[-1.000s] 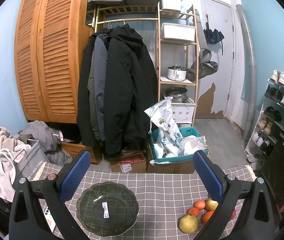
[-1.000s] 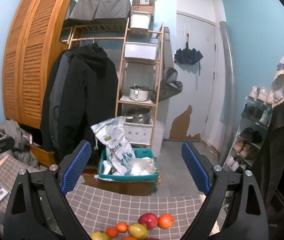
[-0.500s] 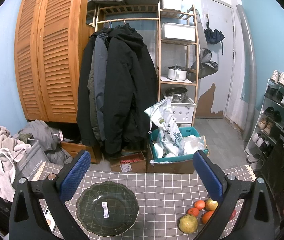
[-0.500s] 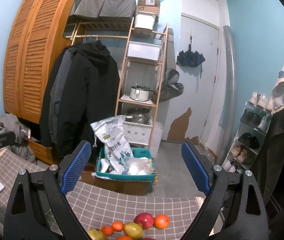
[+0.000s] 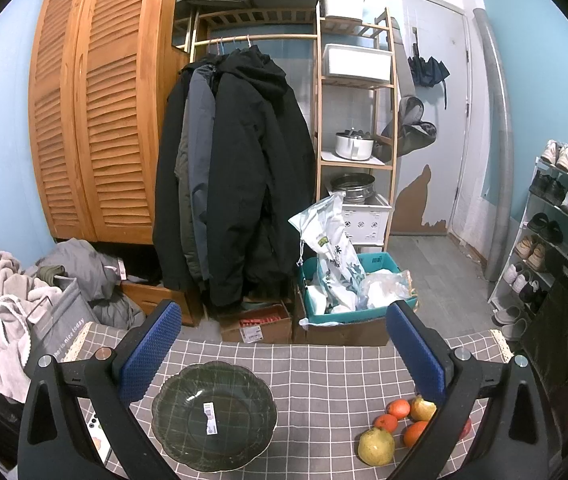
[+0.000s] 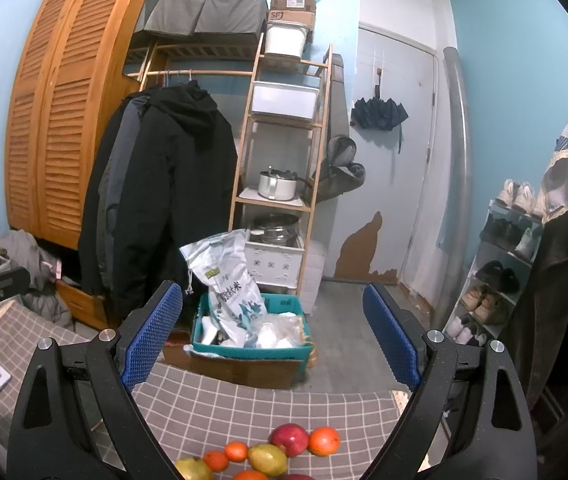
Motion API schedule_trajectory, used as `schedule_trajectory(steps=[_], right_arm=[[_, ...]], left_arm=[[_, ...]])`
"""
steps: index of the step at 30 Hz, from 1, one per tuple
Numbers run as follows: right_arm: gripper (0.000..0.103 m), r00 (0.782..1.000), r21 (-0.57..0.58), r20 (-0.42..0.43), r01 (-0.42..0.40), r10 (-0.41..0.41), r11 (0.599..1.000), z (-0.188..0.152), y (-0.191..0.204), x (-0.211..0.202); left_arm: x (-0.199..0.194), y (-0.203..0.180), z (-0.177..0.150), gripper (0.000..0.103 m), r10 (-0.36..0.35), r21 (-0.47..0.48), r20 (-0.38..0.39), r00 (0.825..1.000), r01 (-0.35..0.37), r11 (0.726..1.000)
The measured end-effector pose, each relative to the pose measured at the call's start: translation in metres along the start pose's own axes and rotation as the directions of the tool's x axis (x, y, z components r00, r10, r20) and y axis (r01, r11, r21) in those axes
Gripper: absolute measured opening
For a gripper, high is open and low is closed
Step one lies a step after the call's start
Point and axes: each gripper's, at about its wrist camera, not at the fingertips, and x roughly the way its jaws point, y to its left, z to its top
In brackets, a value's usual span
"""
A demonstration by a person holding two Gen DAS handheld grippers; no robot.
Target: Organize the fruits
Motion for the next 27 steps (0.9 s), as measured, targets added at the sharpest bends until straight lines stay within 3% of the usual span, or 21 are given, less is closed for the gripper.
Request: schedule_trajectory(steps=[27], right_arm=[[0.09, 1.0, 0.009, -0.01, 0.001, -0.001, 1.0, -0.0024, -0.0033, -0.0011]], left_arm=[[-0.0007, -0.0005, -0.0026, 0.103, 0.0, 0.0, -0.005, 1.0, 0.0, 1.0]])
